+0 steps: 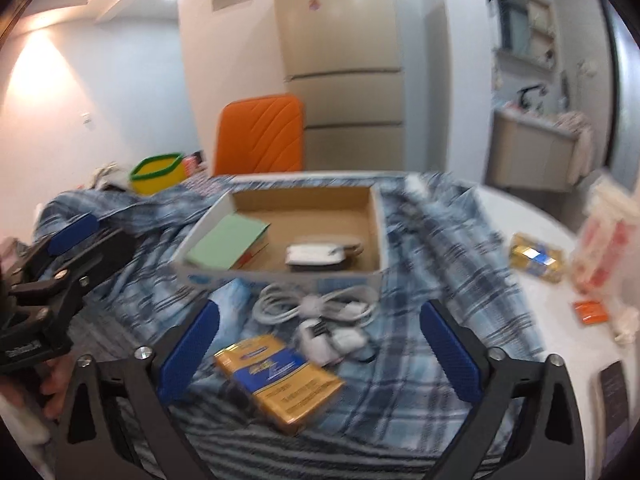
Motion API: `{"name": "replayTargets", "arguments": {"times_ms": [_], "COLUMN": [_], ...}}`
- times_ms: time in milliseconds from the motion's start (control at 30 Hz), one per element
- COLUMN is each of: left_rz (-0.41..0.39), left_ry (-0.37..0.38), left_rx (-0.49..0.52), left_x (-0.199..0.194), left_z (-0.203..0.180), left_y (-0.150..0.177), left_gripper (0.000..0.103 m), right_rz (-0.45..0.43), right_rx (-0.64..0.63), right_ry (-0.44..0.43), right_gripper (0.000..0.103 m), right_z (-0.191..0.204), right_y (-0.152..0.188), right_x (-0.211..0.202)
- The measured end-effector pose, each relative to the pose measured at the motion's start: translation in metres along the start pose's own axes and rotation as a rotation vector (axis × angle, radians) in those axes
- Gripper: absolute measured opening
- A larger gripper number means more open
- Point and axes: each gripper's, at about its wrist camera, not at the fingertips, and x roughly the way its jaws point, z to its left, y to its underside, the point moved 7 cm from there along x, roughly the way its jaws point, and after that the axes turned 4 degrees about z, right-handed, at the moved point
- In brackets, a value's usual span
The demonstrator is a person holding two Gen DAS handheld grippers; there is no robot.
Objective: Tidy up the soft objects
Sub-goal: 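Reach the right gripper to the gold Liqun cigarette pack and grasp it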
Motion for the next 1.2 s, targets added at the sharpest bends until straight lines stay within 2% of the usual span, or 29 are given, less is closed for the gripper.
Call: {"name": "replayTargets", "arguments": {"times_ms": [200,433,600,967,1033,1200], "left_rz": [-0.008,0.011,0.020,0.044,0.052,0.062], "left_ry": [-0.002,0.008,0.020,0.032,0.033,0.034], "left_rx": [0.007,0.007,0.038,0.019,0.007,-0.005], "left_x": [-0.002,-0.001,-0.001,0.003,0.004,0.007], "left_z": [-0.001,-0.001,-0.008,-0.006,-0.003,-0.001], "left_y": [-0.001,0.000,0.001,0.002,0.003,0.004], "left_gripper": [0.103,0.103,0.103,0.103,0.103,0.103], "right_rz": [0.144,0.237,0.331,0.372,0.385,0.377], "right_rx": [0.002,-0.043,-0.016,-0.005,-0.018,-0.009], "right_ry": [-0.095,-0.105,-0.134,-0.158,-0.177,-0.181], "right_gripper": [0.094,0.092,0.092,0.092,0.085,0.078], "right_z": [0.009,0.020,0.018,0.017,0.021,0.020], "right_y": [0.017,0.032,0.040,0.043,0.045,0.046], "right_x": [0.021,0.038,0.059,0.067,0.067,0.065]}}
